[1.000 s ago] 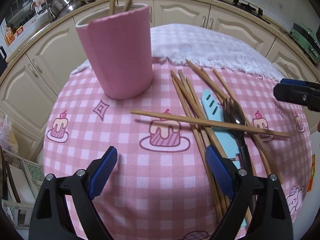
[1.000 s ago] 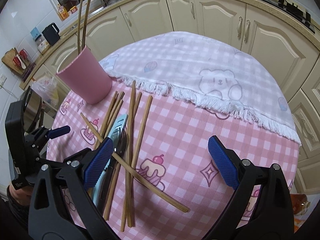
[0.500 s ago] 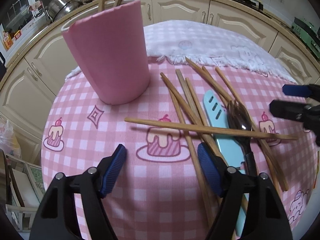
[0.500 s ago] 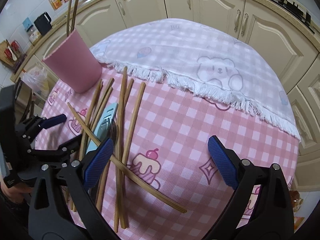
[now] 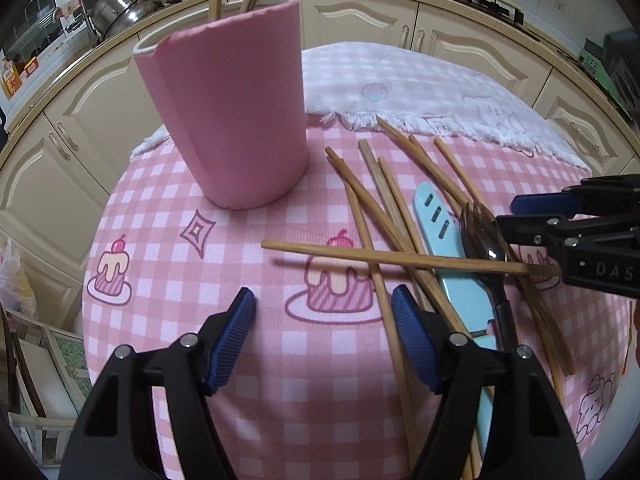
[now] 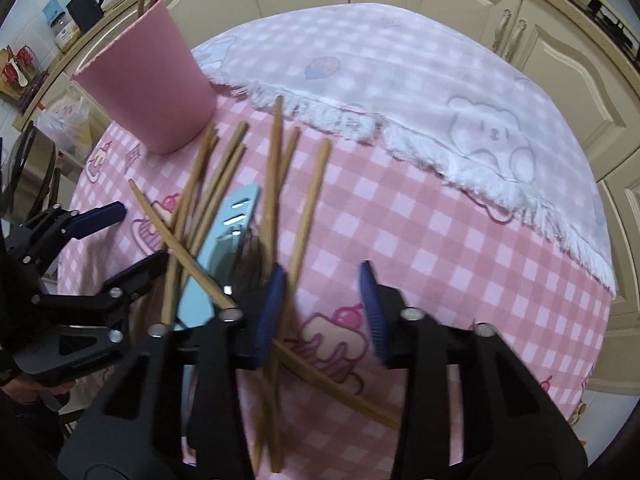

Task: Organize utensils
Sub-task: 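Close the right gripper on another wooden chopstick, then lift the chopstick with the right gripper and carry it over the pink cup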

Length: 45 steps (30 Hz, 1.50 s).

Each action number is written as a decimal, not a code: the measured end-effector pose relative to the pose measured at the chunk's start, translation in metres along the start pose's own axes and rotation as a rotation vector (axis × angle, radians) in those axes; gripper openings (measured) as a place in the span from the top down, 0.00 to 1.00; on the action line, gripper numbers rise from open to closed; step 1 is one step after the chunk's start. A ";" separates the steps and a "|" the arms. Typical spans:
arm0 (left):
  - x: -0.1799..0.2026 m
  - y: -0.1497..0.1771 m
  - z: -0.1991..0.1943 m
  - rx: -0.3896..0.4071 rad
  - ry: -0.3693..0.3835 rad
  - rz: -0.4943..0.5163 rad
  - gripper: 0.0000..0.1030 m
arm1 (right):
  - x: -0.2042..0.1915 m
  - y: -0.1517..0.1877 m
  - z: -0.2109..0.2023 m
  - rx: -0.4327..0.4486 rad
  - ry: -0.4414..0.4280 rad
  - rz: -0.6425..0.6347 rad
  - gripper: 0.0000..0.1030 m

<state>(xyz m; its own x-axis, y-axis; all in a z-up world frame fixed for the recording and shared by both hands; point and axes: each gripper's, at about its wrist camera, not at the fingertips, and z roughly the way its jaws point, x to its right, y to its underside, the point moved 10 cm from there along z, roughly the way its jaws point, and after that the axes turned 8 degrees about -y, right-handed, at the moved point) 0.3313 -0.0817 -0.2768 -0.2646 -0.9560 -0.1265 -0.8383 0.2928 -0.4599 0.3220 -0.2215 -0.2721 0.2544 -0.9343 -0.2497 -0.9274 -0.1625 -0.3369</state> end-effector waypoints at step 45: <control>0.000 -0.047 -0.108 0.433 -0.035 0.010 0.95 | 0.015 -0.036 -0.133 0.577 -0.196 0.082 0.94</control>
<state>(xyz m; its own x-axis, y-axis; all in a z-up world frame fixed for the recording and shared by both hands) 0.3198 -0.0937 -0.1603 -0.2491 -0.9553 -0.1593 -0.5567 0.2758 -0.7836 0.3230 -0.2719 -0.1429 0.2851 -0.8518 -0.4395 -0.6619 0.1567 -0.7331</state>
